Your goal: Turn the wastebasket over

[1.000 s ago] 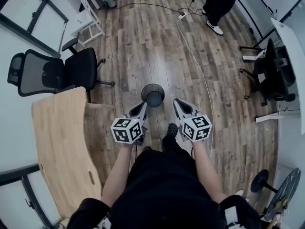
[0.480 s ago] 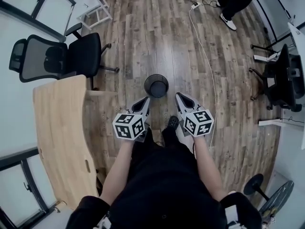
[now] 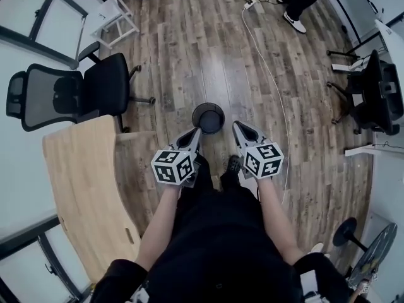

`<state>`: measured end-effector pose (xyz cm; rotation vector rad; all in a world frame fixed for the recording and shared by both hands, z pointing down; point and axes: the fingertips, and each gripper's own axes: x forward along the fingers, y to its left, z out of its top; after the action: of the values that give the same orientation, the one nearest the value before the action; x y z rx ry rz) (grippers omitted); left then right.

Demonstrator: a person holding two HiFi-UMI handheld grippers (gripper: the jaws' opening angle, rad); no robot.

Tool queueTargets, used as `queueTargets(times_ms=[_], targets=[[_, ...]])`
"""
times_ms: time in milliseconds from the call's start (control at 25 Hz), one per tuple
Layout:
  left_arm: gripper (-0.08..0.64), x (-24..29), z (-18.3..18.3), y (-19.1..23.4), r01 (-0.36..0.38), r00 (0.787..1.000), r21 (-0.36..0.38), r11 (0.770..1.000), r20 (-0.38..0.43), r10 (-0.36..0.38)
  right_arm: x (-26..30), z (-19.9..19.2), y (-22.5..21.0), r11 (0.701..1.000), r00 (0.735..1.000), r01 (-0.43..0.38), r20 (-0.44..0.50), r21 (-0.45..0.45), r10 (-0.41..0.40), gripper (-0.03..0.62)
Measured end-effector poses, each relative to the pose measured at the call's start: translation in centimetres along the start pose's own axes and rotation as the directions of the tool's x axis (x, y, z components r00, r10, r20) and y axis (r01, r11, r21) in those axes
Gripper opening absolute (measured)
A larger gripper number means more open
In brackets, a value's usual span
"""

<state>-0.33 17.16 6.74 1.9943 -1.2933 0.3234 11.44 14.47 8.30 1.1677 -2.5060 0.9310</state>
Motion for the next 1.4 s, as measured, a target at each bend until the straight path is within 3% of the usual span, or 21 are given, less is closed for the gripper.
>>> queueTargets(times_ms=[400,760,1120,1400], targets=[[0.018,3.2,4.5,6.9,0.115,0.990,0.011,0.993,-0.084,-0.114,6.3,2.7,1.0,0.989,0.990,0.144,0.003,0.025,-0.144,0.034],[0.018,6.4,4.1,12.9,0.221,0.954,0.046,0.974,-0.216,-0.207,11.0,-0.2,1.0,0.967,0.963,0.256,-0.089,0.005,-0.255,0.034],[0.018,10.4,0.8,16.0,0.236,0.925,0.014,0.972,-0.311,-0.220,14.3,-3.8,0.2,0.964,0.949,0.265,-0.170,-0.027,-0.266,0.034],[0.018,14.1,-2.4,18.7,0.166,0.927,-0.014,0.986,-0.337,-0.161,17.8,-6.7,-3.6,0.971,0.945,0.240,-0.223,-0.026,-0.239,0.034]])
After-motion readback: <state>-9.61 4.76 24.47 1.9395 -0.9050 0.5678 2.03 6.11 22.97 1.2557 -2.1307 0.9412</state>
